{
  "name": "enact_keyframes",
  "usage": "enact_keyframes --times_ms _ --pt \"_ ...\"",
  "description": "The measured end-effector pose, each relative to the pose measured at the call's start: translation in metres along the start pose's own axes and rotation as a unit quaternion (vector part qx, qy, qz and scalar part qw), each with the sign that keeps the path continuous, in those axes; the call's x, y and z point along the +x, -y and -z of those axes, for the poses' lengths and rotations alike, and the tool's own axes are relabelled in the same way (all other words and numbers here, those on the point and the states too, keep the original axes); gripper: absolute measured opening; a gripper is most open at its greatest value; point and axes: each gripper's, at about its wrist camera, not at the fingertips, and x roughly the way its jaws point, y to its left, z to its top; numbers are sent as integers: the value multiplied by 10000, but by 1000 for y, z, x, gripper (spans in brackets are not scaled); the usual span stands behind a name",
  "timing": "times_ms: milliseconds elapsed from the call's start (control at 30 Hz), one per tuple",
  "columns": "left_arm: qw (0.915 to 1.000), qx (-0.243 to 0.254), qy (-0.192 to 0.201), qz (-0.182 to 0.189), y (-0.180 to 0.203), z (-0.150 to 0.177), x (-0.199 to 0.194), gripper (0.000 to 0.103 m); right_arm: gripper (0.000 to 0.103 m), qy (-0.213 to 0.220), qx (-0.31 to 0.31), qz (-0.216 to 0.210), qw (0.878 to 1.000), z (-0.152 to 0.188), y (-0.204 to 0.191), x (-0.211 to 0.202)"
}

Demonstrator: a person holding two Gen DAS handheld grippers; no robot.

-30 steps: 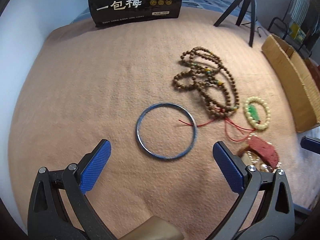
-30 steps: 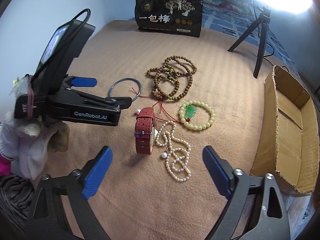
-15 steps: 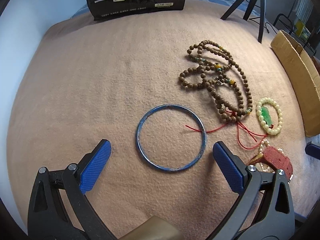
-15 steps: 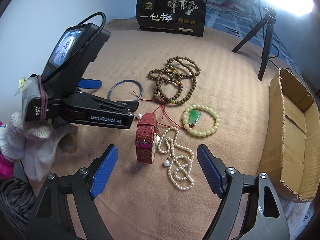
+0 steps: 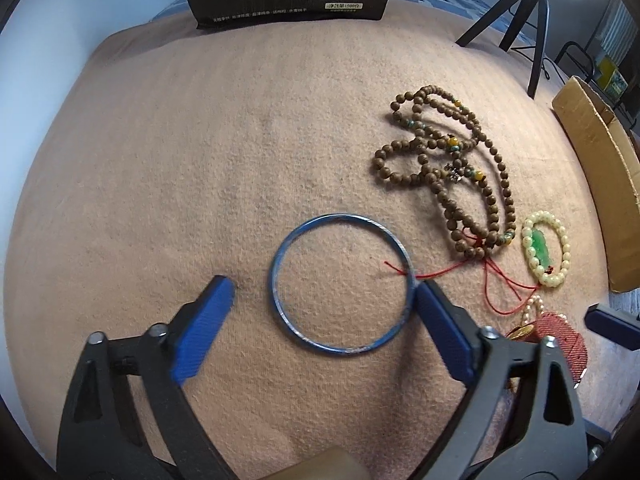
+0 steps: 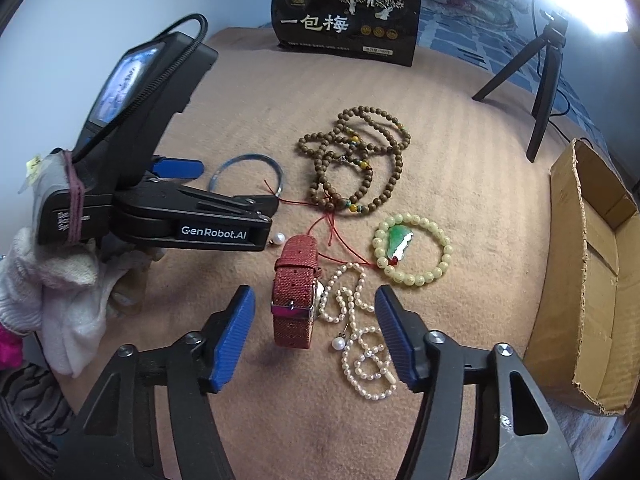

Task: Organize jewelry
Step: 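Close the left tool on the blue bangle while the right tool grasps the red watch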

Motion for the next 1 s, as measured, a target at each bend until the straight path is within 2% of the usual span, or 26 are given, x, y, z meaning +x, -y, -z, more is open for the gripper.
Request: enact_keyframes --times_ms 67,133,167,233,267,533,1000 --pt "10000 -6 17 8 1 0 -2 82 50 -16 -16 4 10000 -1 -2 2" --pt "10000 31 22 -13 4 0 -3 75 36 -24 -23 7 10000 -1 -3 2" --pt "10000 55 32 -15 4 1 -4 75 33 -28 -15 -3 10000 -1 -3 2" --pt "9999 97 39 34 5 2 -4 74 20 -38 37 -58 10000 -2 -2 3" --pt "9999 95 47 50 4 2 -4 74 18 -38 59 -79 9999 -2 -2 2" --pt "9998 76 129 109 0 3 -12 74 18 28 73 -24 10000 -2 -1 -1" --pt "9986 -28 497 186 -2 0 -49 74 18 490 166 71 9986 -2 11 -36"
